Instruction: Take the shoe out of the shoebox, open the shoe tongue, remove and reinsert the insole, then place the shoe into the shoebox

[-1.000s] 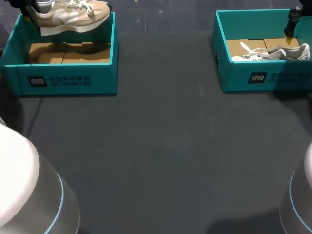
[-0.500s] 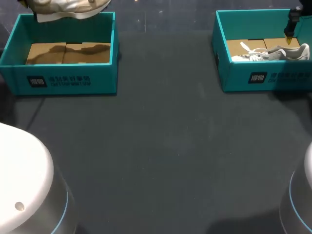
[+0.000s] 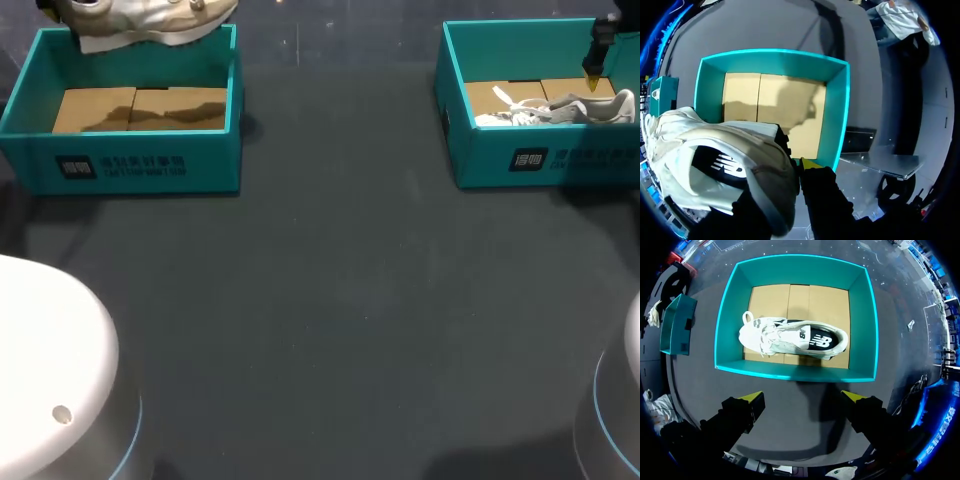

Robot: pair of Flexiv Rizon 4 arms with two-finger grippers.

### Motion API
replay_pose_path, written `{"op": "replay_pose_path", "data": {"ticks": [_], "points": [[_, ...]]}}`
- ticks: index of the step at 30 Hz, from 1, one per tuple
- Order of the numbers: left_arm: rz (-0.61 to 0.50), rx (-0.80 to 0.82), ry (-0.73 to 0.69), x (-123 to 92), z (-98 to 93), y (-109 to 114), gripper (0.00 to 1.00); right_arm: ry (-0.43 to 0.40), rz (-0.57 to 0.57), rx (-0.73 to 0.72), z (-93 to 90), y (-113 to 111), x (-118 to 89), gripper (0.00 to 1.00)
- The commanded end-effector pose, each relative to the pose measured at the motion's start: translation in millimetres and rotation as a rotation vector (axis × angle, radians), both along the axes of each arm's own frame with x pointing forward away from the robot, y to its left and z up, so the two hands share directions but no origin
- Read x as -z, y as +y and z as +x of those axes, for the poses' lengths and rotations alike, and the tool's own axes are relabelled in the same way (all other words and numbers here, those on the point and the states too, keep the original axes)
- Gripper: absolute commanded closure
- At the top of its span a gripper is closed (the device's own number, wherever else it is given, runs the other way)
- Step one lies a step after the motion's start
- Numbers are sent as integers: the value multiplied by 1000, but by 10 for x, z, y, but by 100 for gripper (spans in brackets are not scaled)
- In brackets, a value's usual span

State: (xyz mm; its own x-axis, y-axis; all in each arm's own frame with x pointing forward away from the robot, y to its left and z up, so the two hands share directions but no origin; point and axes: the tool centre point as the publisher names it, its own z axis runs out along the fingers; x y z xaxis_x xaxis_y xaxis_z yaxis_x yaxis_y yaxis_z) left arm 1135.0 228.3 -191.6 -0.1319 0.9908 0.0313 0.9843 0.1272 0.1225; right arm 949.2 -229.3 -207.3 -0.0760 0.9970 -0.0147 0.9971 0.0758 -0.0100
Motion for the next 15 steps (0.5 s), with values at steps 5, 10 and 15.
{"op": "replay_pose_path", "data": {"ticks": [5, 10, 15], "points": [[48, -24, -115, -324, -991, -335, 100, -2, -1, 1, -13, 1, -3, 0], [47, -37, -107, -359, -1035, -381, 100, -2, -1, 1, -13, 1, -3, 0], [47, -37, -107, -359, -1035, -381, 100, -2, -1, 1, -13, 1, -3, 0]]}}
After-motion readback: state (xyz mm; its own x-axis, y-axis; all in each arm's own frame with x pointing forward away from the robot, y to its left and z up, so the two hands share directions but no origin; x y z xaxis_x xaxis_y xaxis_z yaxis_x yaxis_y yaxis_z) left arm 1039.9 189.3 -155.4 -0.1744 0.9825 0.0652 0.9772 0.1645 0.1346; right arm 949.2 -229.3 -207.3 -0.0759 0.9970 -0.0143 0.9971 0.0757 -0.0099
